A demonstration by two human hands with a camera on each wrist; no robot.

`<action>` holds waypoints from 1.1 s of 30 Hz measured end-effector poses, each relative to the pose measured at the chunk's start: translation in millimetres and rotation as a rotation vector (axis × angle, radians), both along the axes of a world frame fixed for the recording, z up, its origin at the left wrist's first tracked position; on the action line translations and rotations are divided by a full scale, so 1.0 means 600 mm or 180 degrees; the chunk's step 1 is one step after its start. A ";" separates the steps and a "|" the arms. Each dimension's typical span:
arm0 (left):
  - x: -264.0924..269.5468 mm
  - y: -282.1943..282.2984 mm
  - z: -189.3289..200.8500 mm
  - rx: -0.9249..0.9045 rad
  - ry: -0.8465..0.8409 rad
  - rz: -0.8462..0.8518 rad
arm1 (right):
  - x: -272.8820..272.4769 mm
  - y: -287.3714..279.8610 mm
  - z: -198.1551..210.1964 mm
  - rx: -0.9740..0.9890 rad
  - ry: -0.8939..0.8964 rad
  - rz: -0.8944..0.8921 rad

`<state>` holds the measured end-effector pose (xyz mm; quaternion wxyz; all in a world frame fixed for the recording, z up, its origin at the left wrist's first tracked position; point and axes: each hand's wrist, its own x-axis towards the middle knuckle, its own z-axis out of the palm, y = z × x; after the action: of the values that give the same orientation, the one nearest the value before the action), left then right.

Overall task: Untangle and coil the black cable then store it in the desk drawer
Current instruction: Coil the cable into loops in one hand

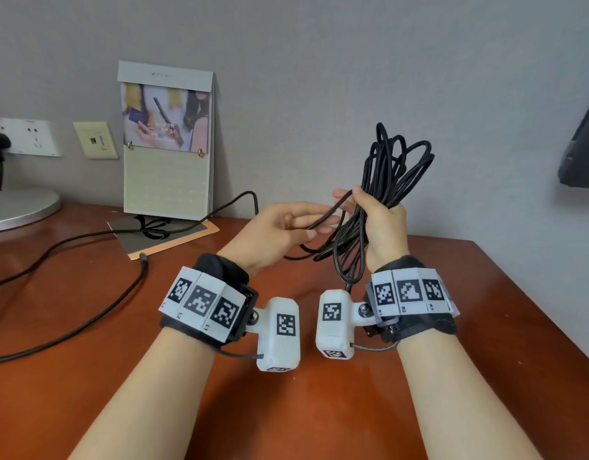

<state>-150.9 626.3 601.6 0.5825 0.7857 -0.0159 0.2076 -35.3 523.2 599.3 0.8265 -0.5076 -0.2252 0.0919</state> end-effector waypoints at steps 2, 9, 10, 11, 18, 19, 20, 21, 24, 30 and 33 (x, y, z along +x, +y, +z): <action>0.005 -0.006 -0.002 0.0345 -0.0001 0.0121 | 0.001 -0.003 0.003 0.0100 0.0134 -0.0002; 0.020 -0.018 -0.016 0.1349 0.0031 0.0227 | 0.003 -0.013 0.007 0.0099 0.0074 -0.0114; 0.017 -0.015 -0.015 0.1262 0.0041 0.0183 | 0.004 -0.015 0.007 0.0080 0.0001 -0.0119; 0.013 -0.010 -0.012 0.1128 0.0062 0.0128 | 0.003 -0.017 0.008 0.0050 -0.0068 -0.0094; 0.005 0.037 -0.011 0.0483 -0.0174 0.1458 | -0.018 -0.011 0.010 -0.0251 -0.0695 0.0846; 0.005 0.043 -0.015 0.0681 -0.0150 0.1578 | -0.023 -0.010 0.009 -0.0351 -0.0847 0.0969; 0.005 0.047 -0.019 0.0814 -0.0146 0.1607 | -0.029 -0.009 0.010 -0.0409 -0.0994 0.1107; 0.004 0.050 -0.022 0.0873 -0.0166 0.1592 | -0.036 -0.007 0.011 -0.0437 -0.1124 0.1263; 0.005 0.058 -0.030 0.0776 -0.0155 0.1552 | -0.047 -0.001 0.008 -0.0471 -0.1319 0.1611; 0.000 0.081 -0.033 0.0337 -0.0200 0.1997 | -0.037 0.006 0.001 -0.0675 -0.1485 0.1414; -0.005 0.077 -0.017 0.0364 -0.0510 0.2126 | -0.025 0.006 -0.002 -0.0940 -0.1716 0.1108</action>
<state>-153.8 672.4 591.3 0.4343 0.7602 0.1848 0.4465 -50.1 526.9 598.0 0.6269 -0.5817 -0.5028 0.1257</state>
